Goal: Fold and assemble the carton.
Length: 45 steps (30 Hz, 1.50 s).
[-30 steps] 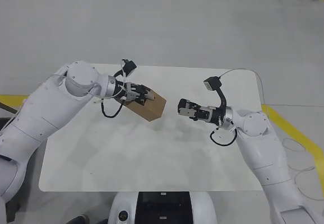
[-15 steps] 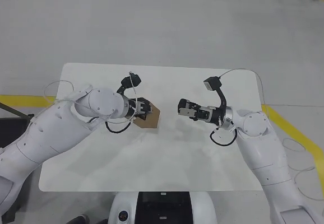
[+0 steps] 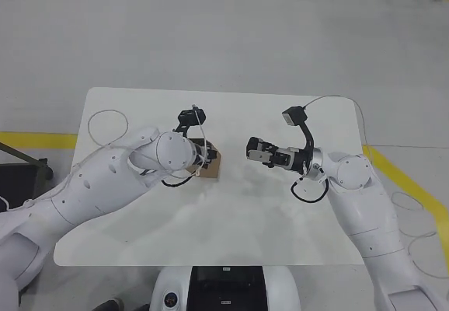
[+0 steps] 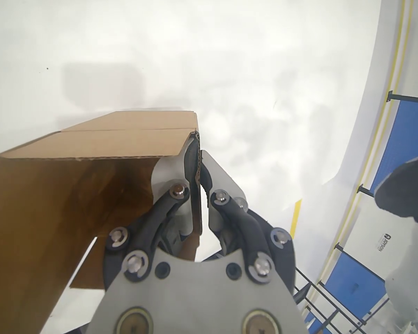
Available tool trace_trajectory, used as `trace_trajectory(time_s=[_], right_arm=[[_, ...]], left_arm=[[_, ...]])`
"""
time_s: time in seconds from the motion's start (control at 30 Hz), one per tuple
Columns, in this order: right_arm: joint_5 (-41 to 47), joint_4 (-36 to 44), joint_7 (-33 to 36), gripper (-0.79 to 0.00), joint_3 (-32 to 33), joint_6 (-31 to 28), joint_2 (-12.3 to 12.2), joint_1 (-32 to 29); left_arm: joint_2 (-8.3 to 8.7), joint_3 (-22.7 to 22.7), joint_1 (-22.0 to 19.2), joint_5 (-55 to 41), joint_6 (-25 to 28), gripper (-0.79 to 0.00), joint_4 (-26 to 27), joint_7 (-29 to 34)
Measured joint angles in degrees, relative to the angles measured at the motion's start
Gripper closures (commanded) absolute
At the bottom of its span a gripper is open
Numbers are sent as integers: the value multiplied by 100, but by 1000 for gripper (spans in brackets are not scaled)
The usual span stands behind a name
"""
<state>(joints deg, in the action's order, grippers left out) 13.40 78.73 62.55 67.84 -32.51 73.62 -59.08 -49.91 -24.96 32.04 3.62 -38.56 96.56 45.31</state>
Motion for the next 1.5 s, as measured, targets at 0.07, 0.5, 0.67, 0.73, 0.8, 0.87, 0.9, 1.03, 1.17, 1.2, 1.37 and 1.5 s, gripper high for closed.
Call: trace_trajectory(time_s=[0.07,0.5,0.67,0.73,0.8,0.87,0.9,1.03,1.17,1.2,1.37,1.5], right_arm=[[0,0,0,-785,0,0,0,0],[0,0,0,-785,0,0,0,0],[0,0,0,-785,0,0,0,0],[0,0,0,-785,0,0,0,0],[0,0,0,-785,0,0,0,0],[0,0,0,-785,0,0,0,0],[0,0,0,-785,0,0,0,0],[0,0,0,-785,0,0,0,0],[0,0,0,-785,0,0,0,0],[0,0,0,-785,0,0,0,0],[0,0,0,-785,0,0,0,0],[0,0,0,-785,0,0,0,0]], left_arm=[[-98,88,-56,82,-57,-225,-87,23],[-384,-144,-105,-223,126,-459,-376,114],[-202,-605,162,-373,272,-662,-59,228],[-111,-839,314,-494,429,-785,96,259],[4,-1190,533,-745,699,-785,247,256],[121,-1592,795,-1062,1019,-785,383,237],[171,-1777,914,-1199,1176,-785,437,208],[360,-2555,1472,-1806,1889,-785,612,140],[504,-3318,2018,-2435,2651,-785,644,165],[527,-3462,2121,-2534,2782,-785,645,156],[621,-4175,2610,-2973,3338,-785,529,57],[660,-4587,2875,-3070,3740,-785,353,-49]])
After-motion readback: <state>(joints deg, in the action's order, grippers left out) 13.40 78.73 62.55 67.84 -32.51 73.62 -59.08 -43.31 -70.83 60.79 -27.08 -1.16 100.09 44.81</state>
